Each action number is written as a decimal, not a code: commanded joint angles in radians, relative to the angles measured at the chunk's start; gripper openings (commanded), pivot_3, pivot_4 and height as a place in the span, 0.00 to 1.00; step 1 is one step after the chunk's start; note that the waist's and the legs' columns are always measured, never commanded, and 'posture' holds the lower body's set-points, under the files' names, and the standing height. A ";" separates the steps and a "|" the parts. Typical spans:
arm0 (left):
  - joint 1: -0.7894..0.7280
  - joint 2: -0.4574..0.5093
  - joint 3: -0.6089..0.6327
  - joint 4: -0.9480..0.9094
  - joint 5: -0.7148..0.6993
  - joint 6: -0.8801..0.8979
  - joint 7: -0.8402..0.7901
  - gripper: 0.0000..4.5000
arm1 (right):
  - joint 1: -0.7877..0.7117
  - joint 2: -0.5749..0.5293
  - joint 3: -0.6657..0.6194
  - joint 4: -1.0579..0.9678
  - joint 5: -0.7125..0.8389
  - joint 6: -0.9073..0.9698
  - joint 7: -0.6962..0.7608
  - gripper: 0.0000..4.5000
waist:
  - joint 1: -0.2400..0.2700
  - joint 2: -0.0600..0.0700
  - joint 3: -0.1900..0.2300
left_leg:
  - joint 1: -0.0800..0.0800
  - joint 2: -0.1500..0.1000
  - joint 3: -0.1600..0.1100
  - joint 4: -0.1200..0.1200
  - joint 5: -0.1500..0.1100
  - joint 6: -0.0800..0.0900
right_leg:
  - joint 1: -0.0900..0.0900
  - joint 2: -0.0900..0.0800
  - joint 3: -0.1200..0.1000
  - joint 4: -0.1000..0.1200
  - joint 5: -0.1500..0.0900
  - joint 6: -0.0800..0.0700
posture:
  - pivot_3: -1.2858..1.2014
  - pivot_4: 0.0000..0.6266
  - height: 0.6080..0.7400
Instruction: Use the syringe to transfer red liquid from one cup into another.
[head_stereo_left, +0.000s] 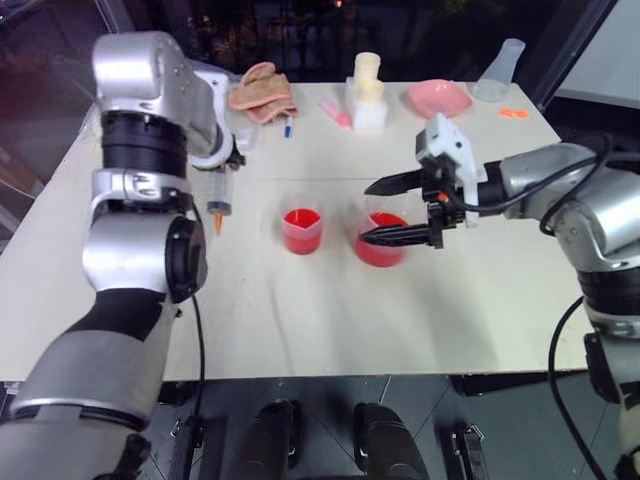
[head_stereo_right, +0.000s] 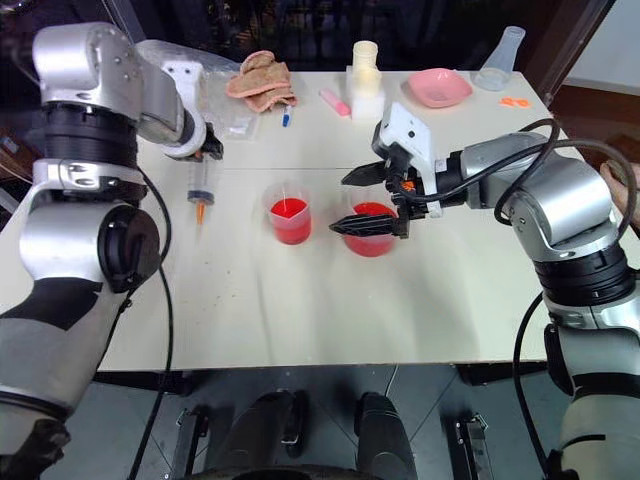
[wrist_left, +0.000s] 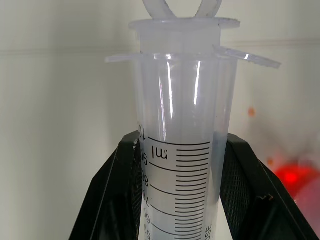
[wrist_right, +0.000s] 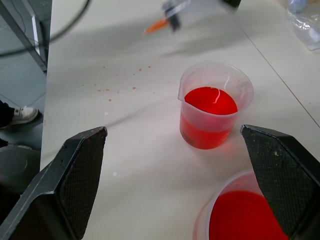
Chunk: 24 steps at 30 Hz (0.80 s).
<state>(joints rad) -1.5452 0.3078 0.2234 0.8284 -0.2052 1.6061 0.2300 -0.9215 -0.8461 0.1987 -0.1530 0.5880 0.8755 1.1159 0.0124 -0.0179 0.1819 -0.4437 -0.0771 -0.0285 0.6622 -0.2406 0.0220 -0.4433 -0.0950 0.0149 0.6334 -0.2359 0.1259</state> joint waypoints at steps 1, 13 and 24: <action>-0.061 -0.011 0.046 0.074 0.021 0.008 0.055 0.36 | -0.021 -0.005 -0.035 -0.025 -0.010 -0.004 0.003 0.99 | -0.002 0.000 0.000 | 0.000 0.000 0.000 0.000 0.000 0.000 | 0.000 0.000 0.000 0.000 0.000 0.000 | 0.52 0.24 1.00; -0.087 -0.038 0.178 0.324 0.058 0.008 0.177 0.36 | -0.014 -0.023 -0.052 -0.041 -0.044 -0.015 0.011 0.99 | 0.000 0.000 0.000 | 0.000 0.000 0.000 0.000 0.000 0.000 | -0.001 -0.001 0.000 0.002 0.000 0.000 | 0.52 0.24 1.00; -0.077 -0.056 0.197 0.289 0.079 0.008 0.192 0.95 | 0.006 -0.026 -0.075 -0.068 -0.036 0.009 -0.002 1.00 | 0.000 0.000 0.000 | 0.000 -0.001 0.000 0.001 0.000 0.000 | -0.001 -0.001 0.000 0.003 0.000 0.000 | 0.52 0.24 1.00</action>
<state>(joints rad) -1.5929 0.2428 0.4261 1.1495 -0.1298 1.6070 0.4231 -0.9102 -0.8564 0.1663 -0.1937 0.5463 0.8874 1.1157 0.0125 -0.0180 0.1819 -0.4438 -0.0778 -0.0281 0.6631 -0.2406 0.0219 -0.4442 -0.0963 0.0149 0.6368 -0.2356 0.1264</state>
